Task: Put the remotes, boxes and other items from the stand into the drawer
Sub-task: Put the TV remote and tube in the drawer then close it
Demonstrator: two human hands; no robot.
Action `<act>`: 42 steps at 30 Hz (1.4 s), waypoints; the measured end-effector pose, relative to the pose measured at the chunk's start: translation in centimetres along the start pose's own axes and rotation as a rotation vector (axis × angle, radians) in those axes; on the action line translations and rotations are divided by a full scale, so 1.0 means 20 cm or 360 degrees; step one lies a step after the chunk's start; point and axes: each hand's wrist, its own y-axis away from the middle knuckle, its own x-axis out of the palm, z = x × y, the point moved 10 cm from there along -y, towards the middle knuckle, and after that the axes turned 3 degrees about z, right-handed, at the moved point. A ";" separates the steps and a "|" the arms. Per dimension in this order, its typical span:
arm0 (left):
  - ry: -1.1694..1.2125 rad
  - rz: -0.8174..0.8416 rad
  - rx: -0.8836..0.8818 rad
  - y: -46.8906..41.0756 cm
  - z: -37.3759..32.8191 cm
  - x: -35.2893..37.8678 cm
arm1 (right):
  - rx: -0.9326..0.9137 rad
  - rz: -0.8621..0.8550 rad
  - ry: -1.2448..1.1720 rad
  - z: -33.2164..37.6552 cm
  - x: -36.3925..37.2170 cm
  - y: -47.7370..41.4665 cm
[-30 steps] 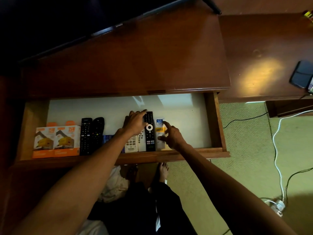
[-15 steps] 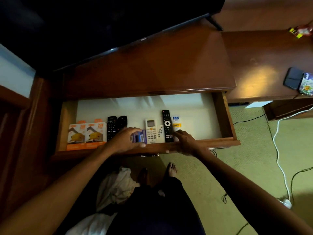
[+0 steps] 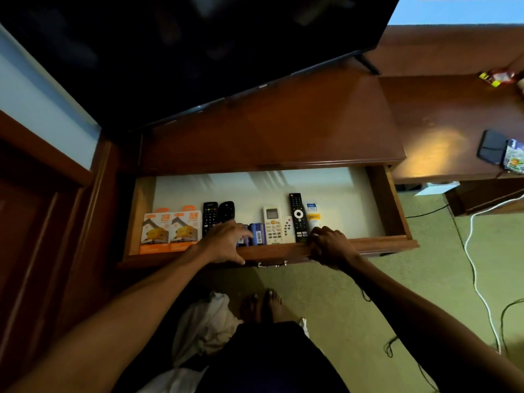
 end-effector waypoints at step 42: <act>-0.0311 -0.0546 -0.0490 -0.67 0.36 -0.76 | 0.0276 -0.0353 0.0080 -0.24 -0.70 -0.83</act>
